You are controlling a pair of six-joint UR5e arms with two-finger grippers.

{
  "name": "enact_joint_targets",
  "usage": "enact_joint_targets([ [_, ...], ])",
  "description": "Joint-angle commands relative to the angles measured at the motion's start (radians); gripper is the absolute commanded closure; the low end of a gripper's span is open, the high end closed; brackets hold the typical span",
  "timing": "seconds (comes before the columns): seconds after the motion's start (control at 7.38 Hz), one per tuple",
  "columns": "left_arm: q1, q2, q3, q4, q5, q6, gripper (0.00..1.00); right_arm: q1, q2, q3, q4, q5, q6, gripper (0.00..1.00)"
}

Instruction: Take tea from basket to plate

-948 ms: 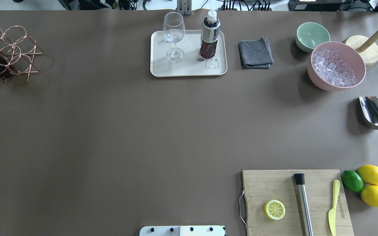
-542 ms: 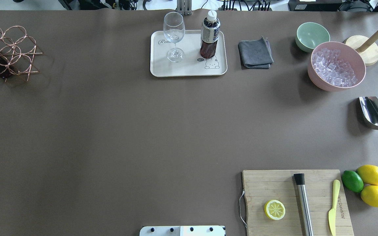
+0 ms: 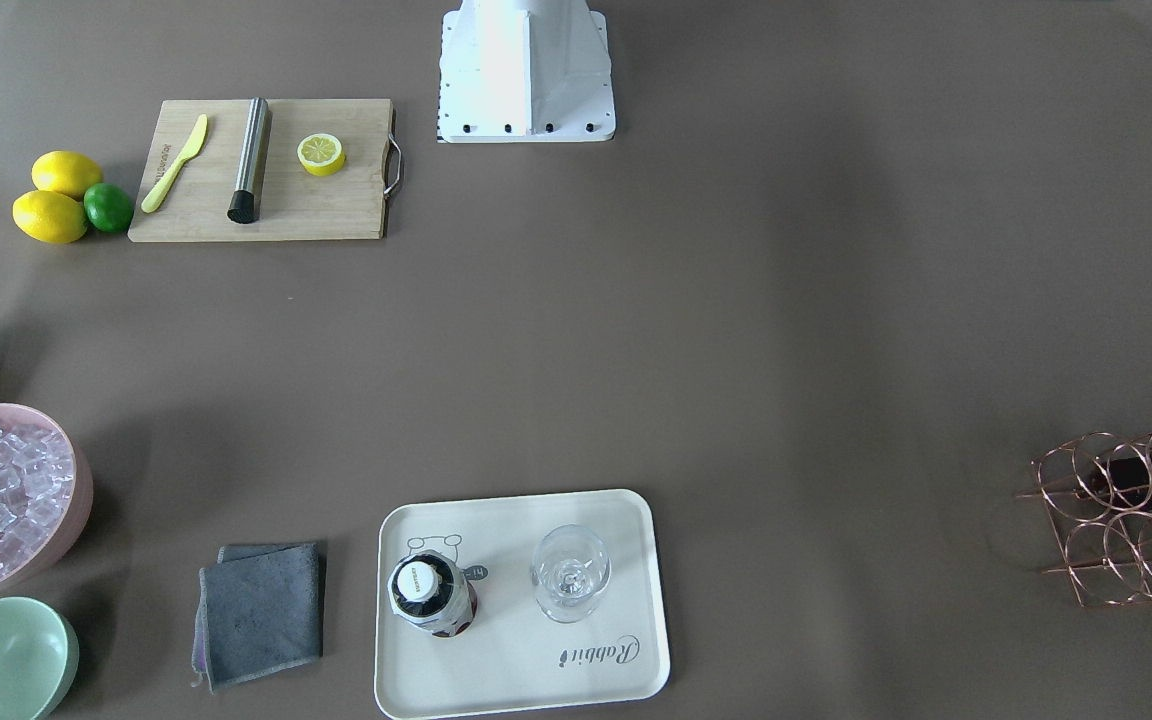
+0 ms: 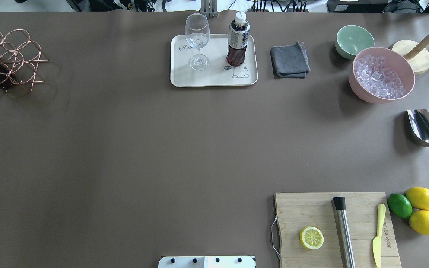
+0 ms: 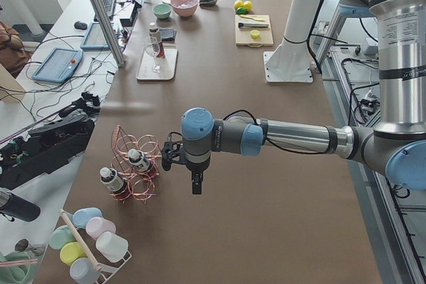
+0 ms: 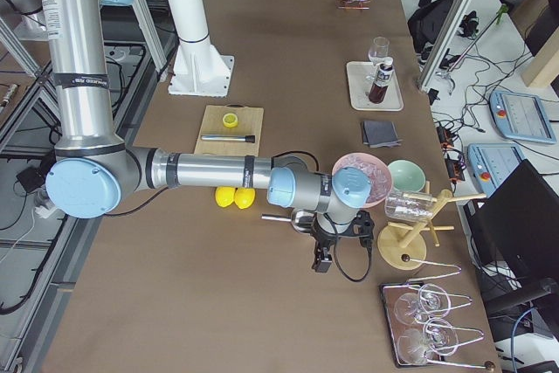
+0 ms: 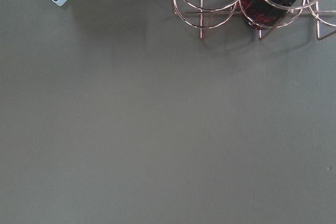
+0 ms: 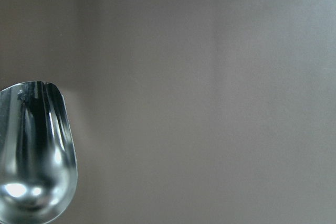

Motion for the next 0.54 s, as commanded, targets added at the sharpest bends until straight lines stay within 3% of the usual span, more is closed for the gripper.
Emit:
enact_joint_targets([
  [0.0, 0.0, 0.0, 0.003, 0.0, -0.048, -0.002, 0.02, 0.019, -0.004, 0.014, 0.0, -0.004, -0.003, 0.0],
  [0.41, 0.0, 0.0, 0.005, -0.002, -0.05, 0.001, 0.02, 0.019, 0.002, 0.02, 0.0, 0.002, 0.0, 0.0],
])
